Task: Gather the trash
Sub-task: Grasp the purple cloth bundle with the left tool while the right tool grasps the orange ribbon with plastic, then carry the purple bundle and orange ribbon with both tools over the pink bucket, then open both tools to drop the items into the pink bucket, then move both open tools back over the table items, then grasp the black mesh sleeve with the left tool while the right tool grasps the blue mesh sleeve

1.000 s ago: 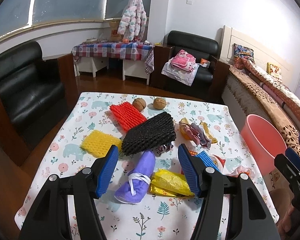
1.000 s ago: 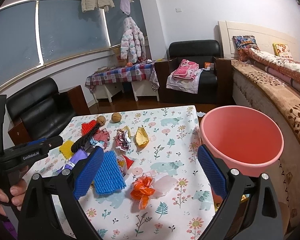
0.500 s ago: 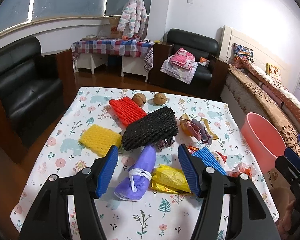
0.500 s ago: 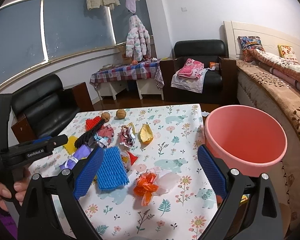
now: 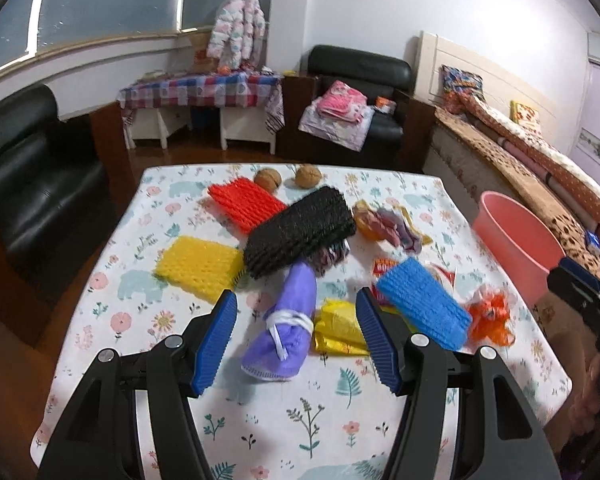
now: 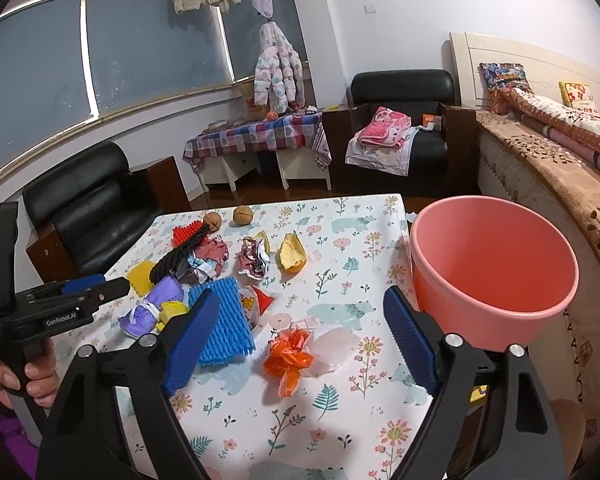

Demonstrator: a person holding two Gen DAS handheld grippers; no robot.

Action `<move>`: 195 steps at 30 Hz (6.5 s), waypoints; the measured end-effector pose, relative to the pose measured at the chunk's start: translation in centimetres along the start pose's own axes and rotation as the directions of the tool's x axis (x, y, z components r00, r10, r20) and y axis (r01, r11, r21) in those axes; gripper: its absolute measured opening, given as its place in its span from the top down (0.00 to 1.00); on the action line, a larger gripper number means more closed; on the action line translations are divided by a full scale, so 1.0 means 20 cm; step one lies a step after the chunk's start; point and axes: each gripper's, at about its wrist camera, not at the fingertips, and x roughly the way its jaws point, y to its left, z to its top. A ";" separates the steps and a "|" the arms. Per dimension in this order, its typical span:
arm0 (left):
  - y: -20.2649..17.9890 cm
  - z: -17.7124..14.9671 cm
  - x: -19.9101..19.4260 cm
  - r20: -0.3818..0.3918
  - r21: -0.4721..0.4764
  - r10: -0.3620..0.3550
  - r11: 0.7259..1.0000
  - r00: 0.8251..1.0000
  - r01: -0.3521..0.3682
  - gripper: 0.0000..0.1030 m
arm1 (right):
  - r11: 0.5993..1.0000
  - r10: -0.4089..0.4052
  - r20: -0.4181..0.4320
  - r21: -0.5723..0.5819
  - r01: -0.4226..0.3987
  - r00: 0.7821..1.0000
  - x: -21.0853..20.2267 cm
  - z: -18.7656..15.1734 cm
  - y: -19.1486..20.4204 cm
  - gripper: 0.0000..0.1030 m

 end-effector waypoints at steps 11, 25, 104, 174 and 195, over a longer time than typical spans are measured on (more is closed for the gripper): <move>0.09 -0.07 0.12 -0.100 -0.004 -0.038 0.999 0.994 0.038 0.55 | 1.000 0.011 -0.053 0.025 -0.009 0.999 0.04 -0.02 -0.03 0.31; 0.12 -0.12 0.22 -0.169 -0.010 -0.065 0.998 0.984 0.065 0.65 | 0.998 0.023 -0.131 0.056 -0.015 0.991 0.07 -0.05 -0.09 0.31; -1.21 0.51 0.33 -0.154 0.209 -0.500 0.826 0.852 0.523 0.82 | 0.932 -0.167 -0.069 0.313 0.180 0.984 0.05 0.17 -0.77 0.75; -0.12 0.24 0.08 -0.030 0.142 -0.011 0.990 0.999 0.015 0.45 | 0.975 -0.039 -0.120 0.211 0.063 0.992 0.16 0.15 -0.24 0.50; -0.13 0.20 0.37 -0.106 0.157 0.008 0.988 0.994 0.008 0.90 | 0.940 0.342 -0.359 0.132 -0.315 0.868 0.31 0.09 0.02 0.50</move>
